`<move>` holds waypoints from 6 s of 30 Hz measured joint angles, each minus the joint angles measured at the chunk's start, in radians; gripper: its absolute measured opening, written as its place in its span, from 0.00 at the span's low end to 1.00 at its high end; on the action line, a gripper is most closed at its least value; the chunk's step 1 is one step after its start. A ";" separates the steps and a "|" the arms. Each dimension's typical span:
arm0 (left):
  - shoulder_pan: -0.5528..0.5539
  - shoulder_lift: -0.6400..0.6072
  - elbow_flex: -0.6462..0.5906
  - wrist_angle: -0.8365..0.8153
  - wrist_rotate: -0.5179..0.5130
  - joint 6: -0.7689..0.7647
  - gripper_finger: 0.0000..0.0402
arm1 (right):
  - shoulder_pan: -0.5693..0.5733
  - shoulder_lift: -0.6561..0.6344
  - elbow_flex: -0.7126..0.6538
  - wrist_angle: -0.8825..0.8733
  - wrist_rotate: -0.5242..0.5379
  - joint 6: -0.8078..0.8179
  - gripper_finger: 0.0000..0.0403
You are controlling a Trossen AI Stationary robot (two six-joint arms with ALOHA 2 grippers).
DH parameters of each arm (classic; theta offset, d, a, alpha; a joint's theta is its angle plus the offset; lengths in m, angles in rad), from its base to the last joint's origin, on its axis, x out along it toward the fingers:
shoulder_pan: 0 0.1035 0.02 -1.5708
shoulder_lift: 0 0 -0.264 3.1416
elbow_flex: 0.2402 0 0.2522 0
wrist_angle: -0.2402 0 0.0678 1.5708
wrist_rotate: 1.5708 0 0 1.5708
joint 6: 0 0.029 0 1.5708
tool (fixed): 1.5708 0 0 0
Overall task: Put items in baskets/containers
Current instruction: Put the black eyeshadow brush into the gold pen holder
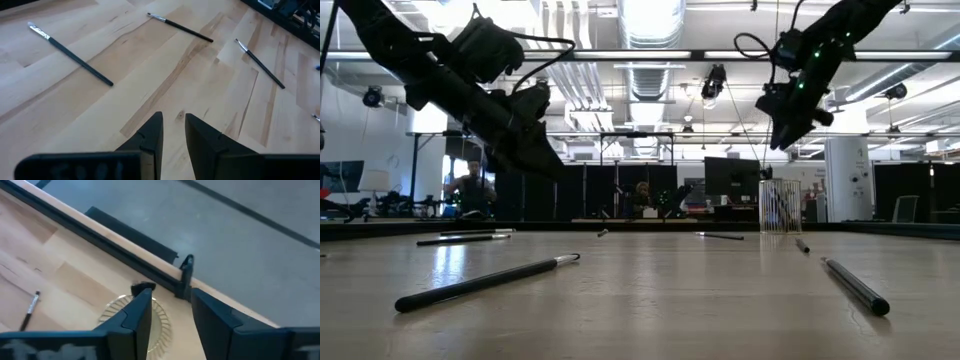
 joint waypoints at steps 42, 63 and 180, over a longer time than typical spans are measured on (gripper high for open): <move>0.077 0.276 0.222 -0.653 -0.189 -0.366 0.31 | 0.440 -0.471 -0.573 0.644 -0.059 0.022 0.02; 0.082 0.144 0.227 -0.634 -0.286 -0.263 0.00 | 0.440 -0.469 -0.585 0.644 -0.052 0.007 0.02; 0.060 0.334 0.010 0.869 0.196 0.214 0.11 | 0.088 -0.304 -0.515 0.491 0.076 0.379 0.27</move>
